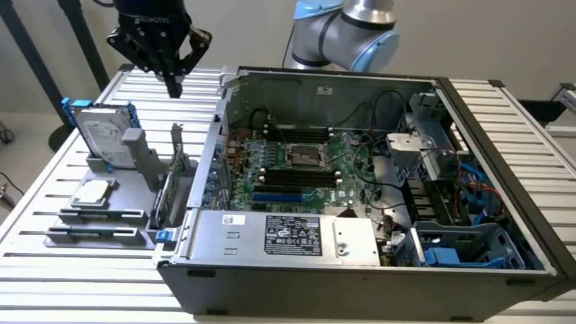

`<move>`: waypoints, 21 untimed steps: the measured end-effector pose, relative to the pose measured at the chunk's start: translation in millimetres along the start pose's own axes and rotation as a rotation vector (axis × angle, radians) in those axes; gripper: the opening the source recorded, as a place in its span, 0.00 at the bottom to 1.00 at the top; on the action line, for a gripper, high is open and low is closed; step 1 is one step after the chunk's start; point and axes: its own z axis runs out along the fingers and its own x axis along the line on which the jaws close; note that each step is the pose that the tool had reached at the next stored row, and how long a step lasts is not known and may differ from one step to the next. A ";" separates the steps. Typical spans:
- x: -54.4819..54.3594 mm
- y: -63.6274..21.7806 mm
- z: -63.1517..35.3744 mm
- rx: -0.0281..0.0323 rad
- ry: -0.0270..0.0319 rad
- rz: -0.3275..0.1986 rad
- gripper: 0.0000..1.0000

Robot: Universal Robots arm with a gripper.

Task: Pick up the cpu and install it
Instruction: 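Reach for the cpu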

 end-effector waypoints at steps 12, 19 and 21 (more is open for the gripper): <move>54.0 -1.1 3.0 0.0012 0.0491 0.002 0.11; 86.1 -0.3 10.3 0.0040 0.0514 0.002 0.11; 95.1 0.0 13.3 0.0044 0.0515 0.001 0.11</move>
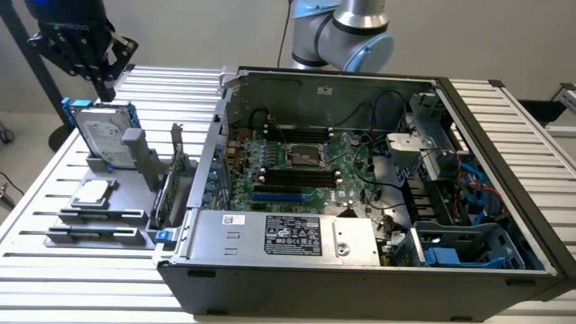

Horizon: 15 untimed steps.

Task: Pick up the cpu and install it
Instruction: 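Reach for the cpu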

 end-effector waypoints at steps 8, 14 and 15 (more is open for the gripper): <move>35.8 -1.1 13.4 0.0027 -0.0002 0.000 0.11; 62.3 -2.0 19.3 0.0161 -0.0004 0.000 0.11; 65.6 -2.2 20.0 0.0188 -0.0006 0.000 0.11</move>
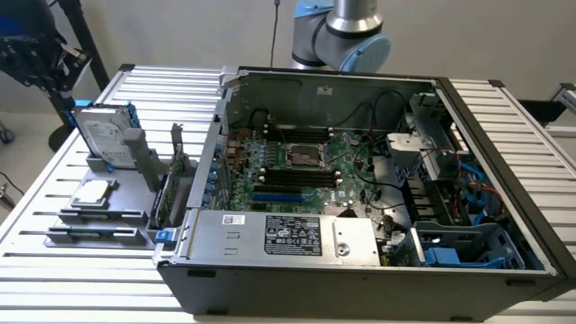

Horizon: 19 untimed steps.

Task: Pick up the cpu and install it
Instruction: 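Reach for the cpu, then pick up the cpu and move it towards the insertion slot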

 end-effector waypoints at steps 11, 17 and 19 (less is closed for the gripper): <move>6.4 -0.5 4.8 0.0029 -0.0044 -0.002 0.11; 6.4 -0.5 4.8 0.0030 -0.0044 -0.003 0.11; 6.4 -0.5 4.7 0.0031 -0.0043 -0.003 0.11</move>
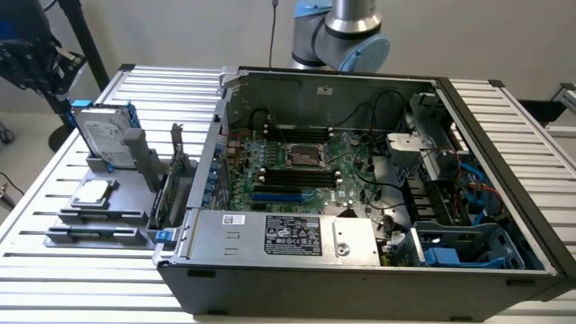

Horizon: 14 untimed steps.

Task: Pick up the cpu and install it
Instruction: 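Pick up the cpu and move it towards the insertion slot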

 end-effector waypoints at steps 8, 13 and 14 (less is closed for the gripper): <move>0.0 0.0 0.1 0.0002 0.0000 -0.001 0.36; 0.5 -0.3 7.4 0.0014 -0.0002 -0.002 0.53; 0.8 -0.3 9.2 0.0016 -0.0001 -0.002 0.60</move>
